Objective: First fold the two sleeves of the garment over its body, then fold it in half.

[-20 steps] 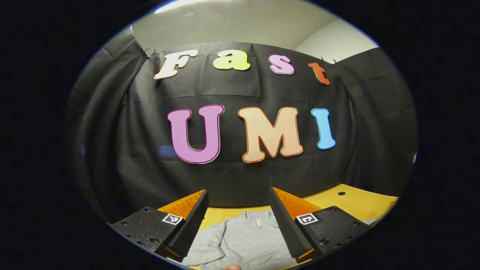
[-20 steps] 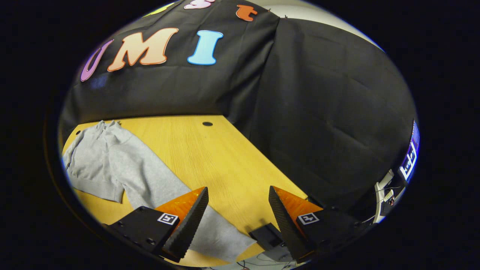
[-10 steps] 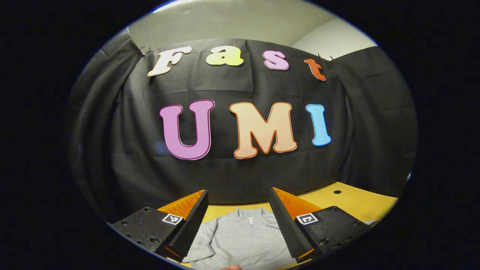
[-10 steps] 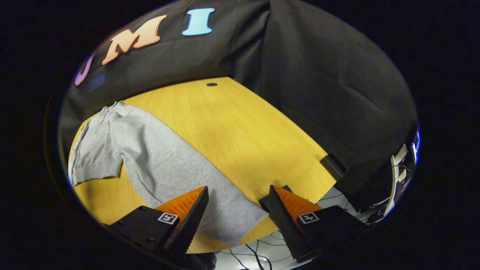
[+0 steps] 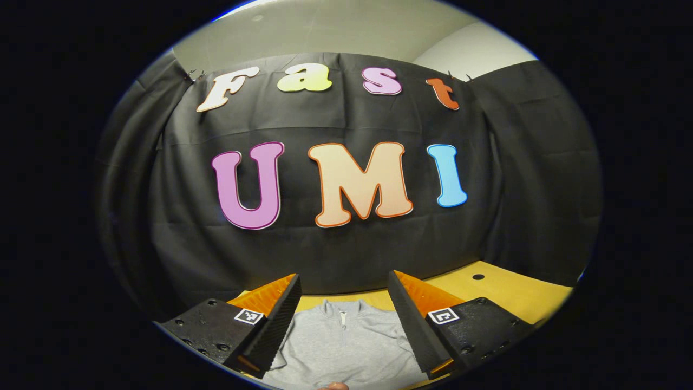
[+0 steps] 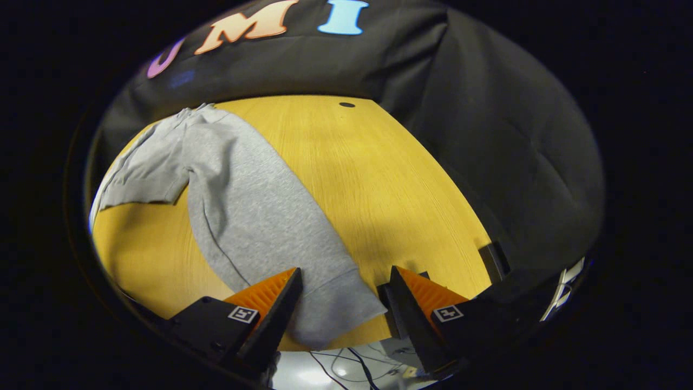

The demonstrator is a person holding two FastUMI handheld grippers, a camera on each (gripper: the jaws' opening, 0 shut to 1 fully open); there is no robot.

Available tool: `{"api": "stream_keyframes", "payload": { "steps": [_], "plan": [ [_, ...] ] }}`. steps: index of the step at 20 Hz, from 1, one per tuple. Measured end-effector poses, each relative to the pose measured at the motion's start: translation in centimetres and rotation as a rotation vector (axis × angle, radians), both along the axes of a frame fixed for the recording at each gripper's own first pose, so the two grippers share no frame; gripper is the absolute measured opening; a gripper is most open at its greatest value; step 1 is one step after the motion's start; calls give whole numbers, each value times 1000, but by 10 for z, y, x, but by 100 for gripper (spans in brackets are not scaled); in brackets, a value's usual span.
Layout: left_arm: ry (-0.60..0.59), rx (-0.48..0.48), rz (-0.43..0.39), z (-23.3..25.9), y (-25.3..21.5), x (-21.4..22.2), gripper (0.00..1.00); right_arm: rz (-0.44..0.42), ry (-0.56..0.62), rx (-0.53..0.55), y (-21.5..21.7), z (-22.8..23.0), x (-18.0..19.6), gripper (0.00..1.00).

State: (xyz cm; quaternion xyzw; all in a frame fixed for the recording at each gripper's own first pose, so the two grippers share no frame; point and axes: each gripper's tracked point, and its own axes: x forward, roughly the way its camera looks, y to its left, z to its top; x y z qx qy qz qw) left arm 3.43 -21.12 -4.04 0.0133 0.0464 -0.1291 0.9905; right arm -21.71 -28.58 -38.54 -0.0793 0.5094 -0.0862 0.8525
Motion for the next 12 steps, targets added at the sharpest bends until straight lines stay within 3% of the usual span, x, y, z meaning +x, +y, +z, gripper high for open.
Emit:
{"api": "stream_keyframes", "payload": {
  "steps": [3, 6, 7, 9, 11, 12],
  "plan": [
    [-8, 7, -8, 5, -22, -1, 93, 78, 14, 51, 9, -7, 5, 100],
    [-18, 17, -13, 10, -40, -3, 92, 103, 57, 158, 17, -16, 4, 84],
    [-20, 21, -15, 11, -45, -3, 92, 93, 72, 189, 18, -18, 4, 73],
    [-19, 29, -13, 12, -50, -4, 92, 84, 89, 231, 19, -20, 4, 65],
    [-11, 32, -4, 9, -54, -6, 92, 97, 77, 266, 24, -21, 7, 48],
    [-3, 33, 1, 7, -54, -7, 92, 95, 70, 284, 28, -21, 9, 29]
  ]
}}
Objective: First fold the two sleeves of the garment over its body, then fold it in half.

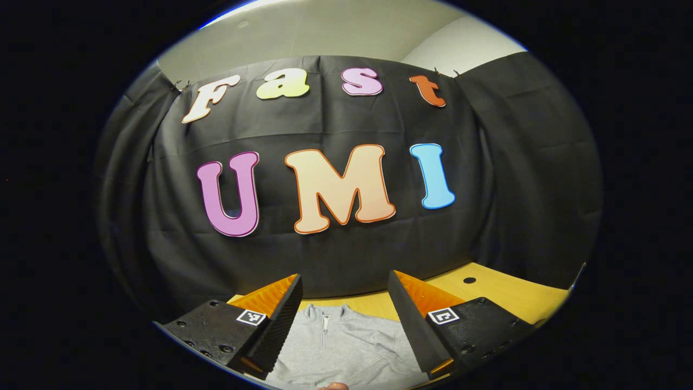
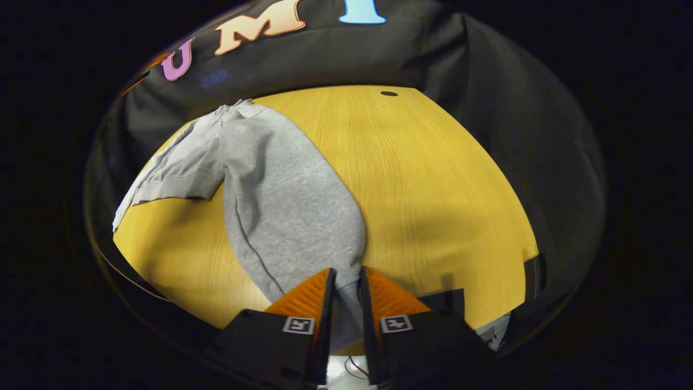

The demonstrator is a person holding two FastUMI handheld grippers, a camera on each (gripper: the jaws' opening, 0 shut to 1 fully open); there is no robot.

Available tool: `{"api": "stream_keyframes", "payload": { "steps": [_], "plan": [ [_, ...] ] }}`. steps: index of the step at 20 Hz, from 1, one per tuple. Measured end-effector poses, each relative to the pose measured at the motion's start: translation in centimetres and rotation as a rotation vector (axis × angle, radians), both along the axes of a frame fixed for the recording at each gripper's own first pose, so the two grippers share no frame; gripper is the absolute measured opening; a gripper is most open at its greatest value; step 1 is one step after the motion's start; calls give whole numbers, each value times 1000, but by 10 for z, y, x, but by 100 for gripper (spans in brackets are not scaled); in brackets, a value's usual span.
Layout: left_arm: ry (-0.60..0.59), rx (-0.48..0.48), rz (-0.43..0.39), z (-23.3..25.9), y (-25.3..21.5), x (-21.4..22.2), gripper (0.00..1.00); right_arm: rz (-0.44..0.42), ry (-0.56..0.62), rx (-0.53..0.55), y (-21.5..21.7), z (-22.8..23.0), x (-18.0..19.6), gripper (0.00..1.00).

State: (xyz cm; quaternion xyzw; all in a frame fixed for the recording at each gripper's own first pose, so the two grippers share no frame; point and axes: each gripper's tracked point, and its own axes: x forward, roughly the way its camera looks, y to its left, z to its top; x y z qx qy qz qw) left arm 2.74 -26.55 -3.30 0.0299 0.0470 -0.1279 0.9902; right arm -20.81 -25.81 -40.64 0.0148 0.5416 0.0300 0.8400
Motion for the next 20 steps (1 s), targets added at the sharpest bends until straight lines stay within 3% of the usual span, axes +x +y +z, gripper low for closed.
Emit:
{"api": "stream_keyframes", "payload": {
  "steps": [1, 5, 11, 20],
  "plan": [
    [9, 1, 4, -2, 0, -1, 92, -2, -2, 8, -1, -1, 0, 20],
    [5, 15, 23, 0, 11, 1, 92, -75, -5, 25, 0, -2, 2, 2],
    [15, -6, 28, -8, 38, 13, 92, -206, -40, 78, 8, 18, 25, 3],
    [5, -9, 141, -7, 131, 18, 92, -243, -145, 165, 60, 61, 106, 3]
  ]
}}
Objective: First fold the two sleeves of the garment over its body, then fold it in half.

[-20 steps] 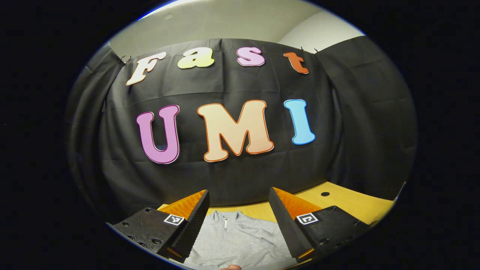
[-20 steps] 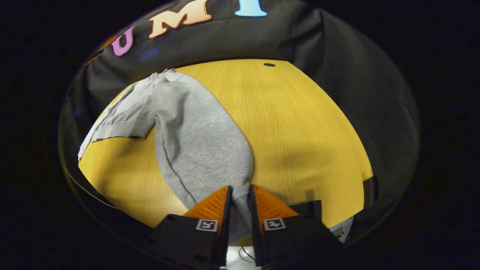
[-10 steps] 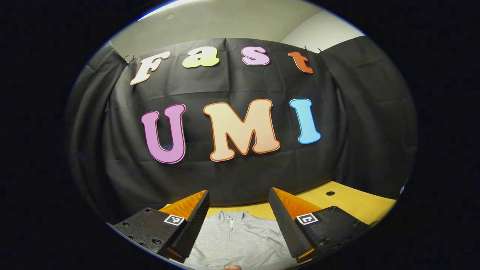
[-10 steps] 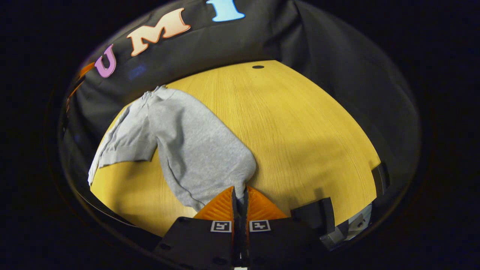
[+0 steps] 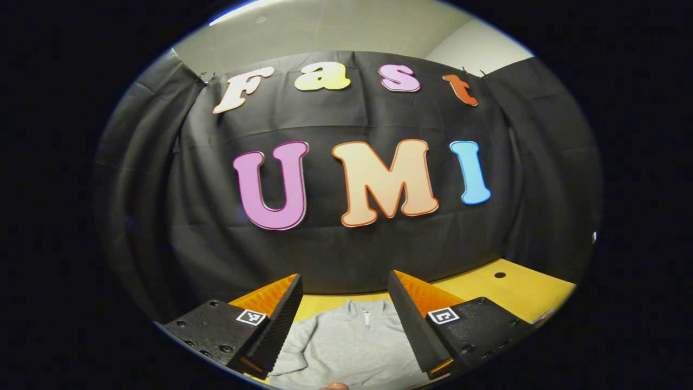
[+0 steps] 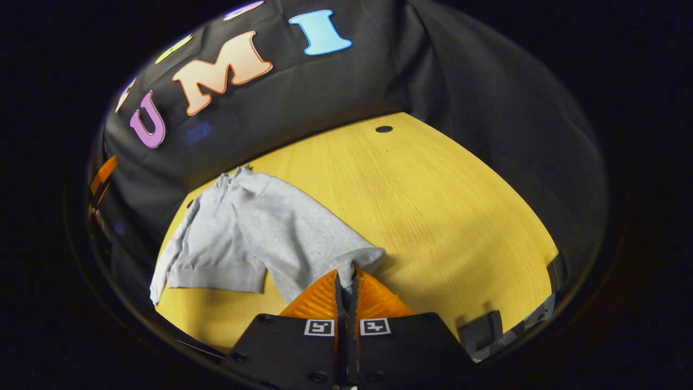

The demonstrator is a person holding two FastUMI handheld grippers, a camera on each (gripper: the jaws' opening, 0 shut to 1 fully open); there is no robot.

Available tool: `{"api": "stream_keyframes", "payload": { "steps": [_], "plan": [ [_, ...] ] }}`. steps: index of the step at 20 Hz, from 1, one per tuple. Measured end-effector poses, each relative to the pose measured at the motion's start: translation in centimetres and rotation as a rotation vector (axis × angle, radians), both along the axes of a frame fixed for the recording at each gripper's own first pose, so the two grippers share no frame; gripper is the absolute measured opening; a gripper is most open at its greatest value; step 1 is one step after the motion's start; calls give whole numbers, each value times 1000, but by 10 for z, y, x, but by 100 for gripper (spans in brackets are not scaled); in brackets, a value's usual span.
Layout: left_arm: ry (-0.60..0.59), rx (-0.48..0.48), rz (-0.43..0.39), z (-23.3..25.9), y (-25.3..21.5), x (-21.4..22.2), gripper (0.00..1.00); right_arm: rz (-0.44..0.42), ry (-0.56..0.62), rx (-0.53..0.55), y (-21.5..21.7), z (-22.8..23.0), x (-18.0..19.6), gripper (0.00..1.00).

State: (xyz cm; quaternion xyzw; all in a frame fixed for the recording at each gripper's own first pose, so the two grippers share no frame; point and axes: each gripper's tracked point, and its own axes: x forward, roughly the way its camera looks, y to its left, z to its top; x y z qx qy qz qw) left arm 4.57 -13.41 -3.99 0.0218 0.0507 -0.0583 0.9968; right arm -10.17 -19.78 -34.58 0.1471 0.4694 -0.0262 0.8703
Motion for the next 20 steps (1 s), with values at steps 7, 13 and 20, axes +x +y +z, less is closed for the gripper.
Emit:
{"api": "stream_keyframes", "payload": {
  "steps": [7, 13, 20],
  "plan": [
    [3, 17, 130, -1, 79, -9, 92, 29, -70, 61, 51, 22, 59, 2],
    [9, 29, 219, -4, 132, -26, 93, 49, -121, 104, 95, 37, 104, 3],
    [16, 44, 338, -6, 201, -51, 92, 121, -187, 126, 155, 57, 158, 3]
  ]
}}
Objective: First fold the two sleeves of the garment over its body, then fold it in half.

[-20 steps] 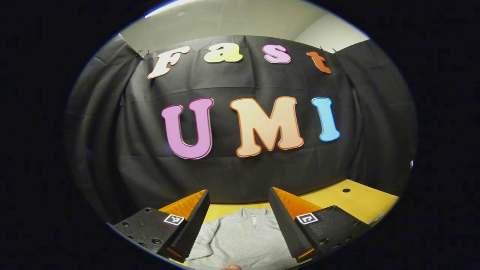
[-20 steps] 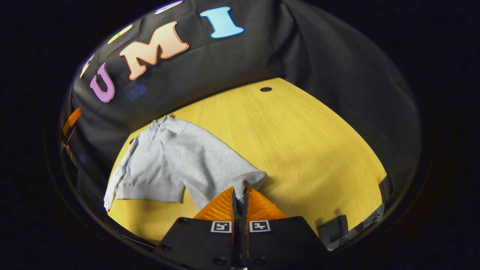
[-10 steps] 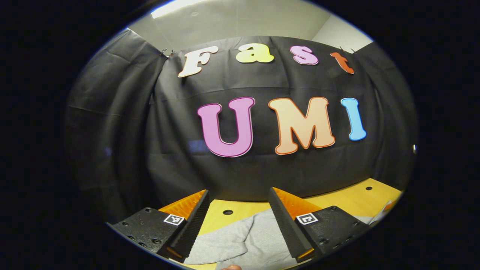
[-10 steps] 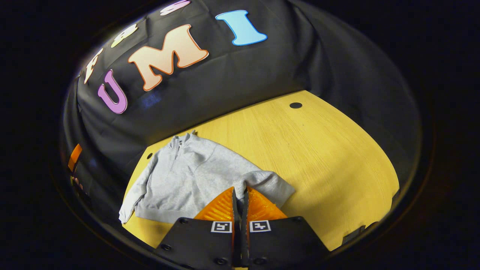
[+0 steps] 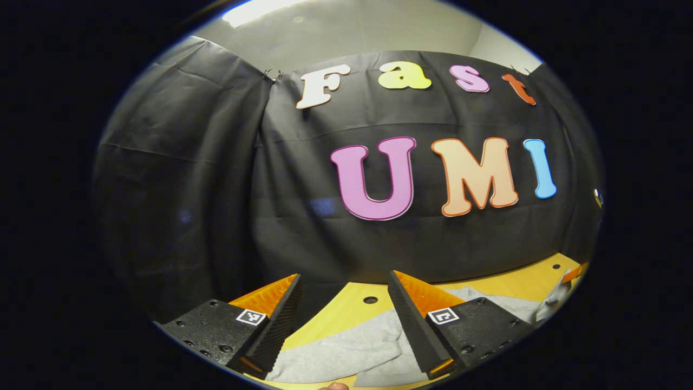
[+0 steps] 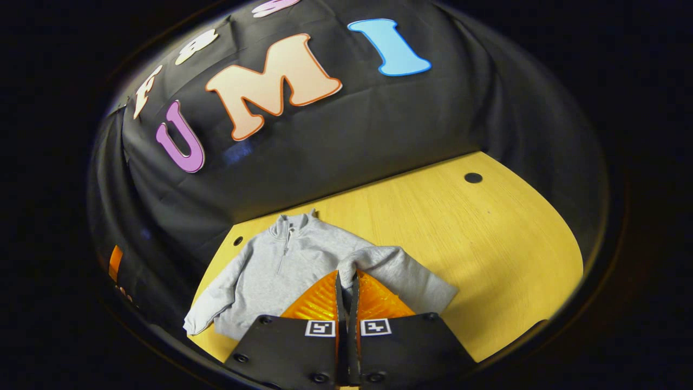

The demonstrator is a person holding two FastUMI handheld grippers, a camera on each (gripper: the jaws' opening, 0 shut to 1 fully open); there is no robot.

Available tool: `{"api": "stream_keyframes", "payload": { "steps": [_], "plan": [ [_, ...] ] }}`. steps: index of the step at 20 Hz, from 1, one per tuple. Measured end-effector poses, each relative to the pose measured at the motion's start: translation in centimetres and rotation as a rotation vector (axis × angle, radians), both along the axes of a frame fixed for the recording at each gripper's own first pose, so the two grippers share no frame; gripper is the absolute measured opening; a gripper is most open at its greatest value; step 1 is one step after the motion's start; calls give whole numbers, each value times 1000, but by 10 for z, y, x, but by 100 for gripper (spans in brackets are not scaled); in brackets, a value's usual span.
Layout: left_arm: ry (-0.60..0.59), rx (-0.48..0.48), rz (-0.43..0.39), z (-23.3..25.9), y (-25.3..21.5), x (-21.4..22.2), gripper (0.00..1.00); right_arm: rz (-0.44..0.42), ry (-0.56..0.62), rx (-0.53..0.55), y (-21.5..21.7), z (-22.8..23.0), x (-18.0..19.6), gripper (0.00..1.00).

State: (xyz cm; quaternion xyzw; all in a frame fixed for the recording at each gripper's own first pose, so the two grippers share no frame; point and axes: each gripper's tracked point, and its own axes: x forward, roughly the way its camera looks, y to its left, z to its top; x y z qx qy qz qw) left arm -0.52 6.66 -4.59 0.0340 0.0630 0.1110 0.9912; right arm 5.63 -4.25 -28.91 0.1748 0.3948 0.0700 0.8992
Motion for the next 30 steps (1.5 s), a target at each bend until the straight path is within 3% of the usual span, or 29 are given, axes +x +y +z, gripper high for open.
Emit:
{"api": "stream_keyframes", "payload": {
  "steps": [6, 16, 30],
  "plan": [
    [10, 8, 89, -4, 52, -21, 92, 51, -30, 27, 60, 9, 36, 2],
    [22, 28, 218, -8, 125, -52, 92, 158, -54, 63, 165, 10, 64, 2],
    [65, 54, 361, -20, 201, -96, 93, 370, 8, 83, 317, -25, 53, 3]
  ]
}}
